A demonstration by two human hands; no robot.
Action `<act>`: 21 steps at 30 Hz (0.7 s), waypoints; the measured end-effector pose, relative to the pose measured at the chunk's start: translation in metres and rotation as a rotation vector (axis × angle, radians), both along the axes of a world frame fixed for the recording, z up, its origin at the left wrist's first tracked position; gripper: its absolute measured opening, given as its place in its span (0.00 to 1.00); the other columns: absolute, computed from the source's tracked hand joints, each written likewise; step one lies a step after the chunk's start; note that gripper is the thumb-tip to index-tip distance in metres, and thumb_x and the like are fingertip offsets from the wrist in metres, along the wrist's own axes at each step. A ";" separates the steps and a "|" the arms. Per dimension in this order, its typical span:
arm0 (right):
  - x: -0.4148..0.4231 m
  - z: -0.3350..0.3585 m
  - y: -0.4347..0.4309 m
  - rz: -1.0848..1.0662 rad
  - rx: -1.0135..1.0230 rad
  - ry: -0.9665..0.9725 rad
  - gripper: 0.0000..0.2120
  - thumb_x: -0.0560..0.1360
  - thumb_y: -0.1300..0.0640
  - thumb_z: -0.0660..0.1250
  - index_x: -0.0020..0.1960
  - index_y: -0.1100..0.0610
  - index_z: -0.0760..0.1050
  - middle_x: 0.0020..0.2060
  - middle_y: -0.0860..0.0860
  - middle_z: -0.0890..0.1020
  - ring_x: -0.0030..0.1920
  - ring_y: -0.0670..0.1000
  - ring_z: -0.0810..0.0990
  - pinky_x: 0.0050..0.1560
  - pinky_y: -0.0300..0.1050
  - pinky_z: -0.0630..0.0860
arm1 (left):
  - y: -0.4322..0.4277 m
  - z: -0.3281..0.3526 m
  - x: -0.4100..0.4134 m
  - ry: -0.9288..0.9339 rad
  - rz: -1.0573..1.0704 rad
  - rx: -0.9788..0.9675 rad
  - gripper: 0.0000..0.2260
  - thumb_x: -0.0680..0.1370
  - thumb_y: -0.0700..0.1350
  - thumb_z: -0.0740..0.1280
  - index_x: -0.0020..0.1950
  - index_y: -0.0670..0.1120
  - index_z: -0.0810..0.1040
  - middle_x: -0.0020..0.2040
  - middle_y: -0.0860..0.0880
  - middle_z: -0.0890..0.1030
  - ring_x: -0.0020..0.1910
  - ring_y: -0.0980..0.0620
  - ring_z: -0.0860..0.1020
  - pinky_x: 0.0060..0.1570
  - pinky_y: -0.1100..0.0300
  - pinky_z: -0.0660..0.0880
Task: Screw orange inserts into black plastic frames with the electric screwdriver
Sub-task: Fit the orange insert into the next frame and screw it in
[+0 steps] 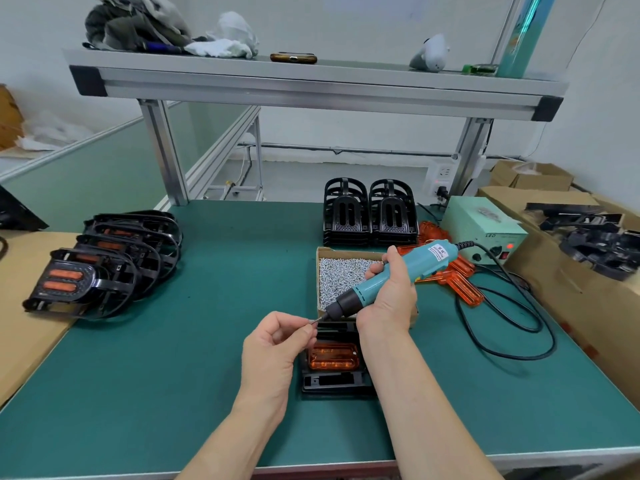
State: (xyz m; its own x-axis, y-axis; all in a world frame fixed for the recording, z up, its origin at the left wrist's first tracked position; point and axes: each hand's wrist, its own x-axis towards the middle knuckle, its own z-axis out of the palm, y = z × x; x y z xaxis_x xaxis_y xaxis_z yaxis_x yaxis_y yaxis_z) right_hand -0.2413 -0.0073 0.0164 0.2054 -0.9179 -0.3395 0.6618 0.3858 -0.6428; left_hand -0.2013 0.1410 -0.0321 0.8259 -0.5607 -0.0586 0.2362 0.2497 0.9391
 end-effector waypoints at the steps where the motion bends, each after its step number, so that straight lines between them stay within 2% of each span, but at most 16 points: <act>1: 0.000 0.000 0.000 -0.005 0.010 -0.001 0.15 0.72 0.55 0.77 0.55 0.58 0.77 0.27 0.48 0.79 0.25 0.44 0.77 0.26 0.36 0.74 | 0.000 0.000 0.000 -0.025 0.008 0.011 0.12 0.73 0.29 0.71 0.37 0.45 0.83 0.40 0.40 0.84 0.38 0.51 0.82 0.42 0.62 0.80; 6: -0.002 -0.001 0.000 0.003 0.012 0.020 0.12 0.72 0.54 0.77 0.52 0.55 0.77 0.27 0.47 0.79 0.26 0.43 0.77 0.27 0.36 0.75 | -0.001 0.000 0.001 -0.026 -0.030 0.055 0.12 0.74 0.30 0.71 0.38 0.47 0.82 0.39 0.43 0.83 0.37 0.52 0.80 0.39 0.62 0.79; 10: -0.003 0.000 0.001 -0.002 -0.033 0.076 0.09 0.73 0.54 0.76 0.45 0.54 0.76 0.26 0.47 0.78 0.26 0.44 0.75 0.27 0.35 0.74 | -0.002 -0.001 0.002 0.021 -0.061 0.105 0.07 0.75 0.29 0.69 0.43 0.41 0.80 0.38 0.41 0.83 0.35 0.52 0.80 0.36 0.63 0.78; 13: -0.004 0.002 0.001 0.006 -0.043 0.074 0.09 0.74 0.54 0.75 0.45 0.54 0.76 0.27 0.48 0.78 0.26 0.44 0.75 0.28 0.36 0.74 | -0.004 0.001 0.003 0.108 -0.103 0.094 0.05 0.77 0.30 0.67 0.45 0.38 0.78 0.37 0.41 0.83 0.33 0.53 0.79 0.33 0.64 0.77; 17: -0.006 0.002 0.000 0.017 -0.026 0.067 0.09 0.74 0.54 0.75 0.46 0.55 0.75 0.27 0.47 0.78 0.26 0.44 0.75 0.29 0.36 0.74 | -0.002 0.005 0.005 0.209 -0.150 0.016 0.07 0.75 0.29 0.68 0.41 0.39 0.79 0.39 0.38 0.83 0.35 0.50 0.81 0.36 0.62 0.80; 19: -0.007 0.003 -0.001 0.032 -0.001 0.047 0.09 0.75 0.55 0.75 0.48 0.55 0.76 0.27 0.47 0.78 0.26 0.44 0.76 0.28 0.35 0.74 | -0.001 0.005 0.005 0.044 -0.113 0.050 0.11 0.74 0.29 0.70 0.37 0.44 0.81 0.39 0.39 0.84 0.37 0.49 0.81 0.39 0.62 0.80; 21: -0.009 0.003 -0.002 0.041 0.028 0.035 0.10 0.75 0.55 0.74 0.51 0.56 0.76 0.27 0.47 0.78 0.26 0.44 0.76 0.27 0.35 0.74 | 0.001 0.002 0.001 -0.248 -0.051 0.149 0.12 0.74 0.31 0.72 0.37 0.46 0.81 0.37 0.43 0.84 0.37 0.51 0.80 0.40 0.61 0.78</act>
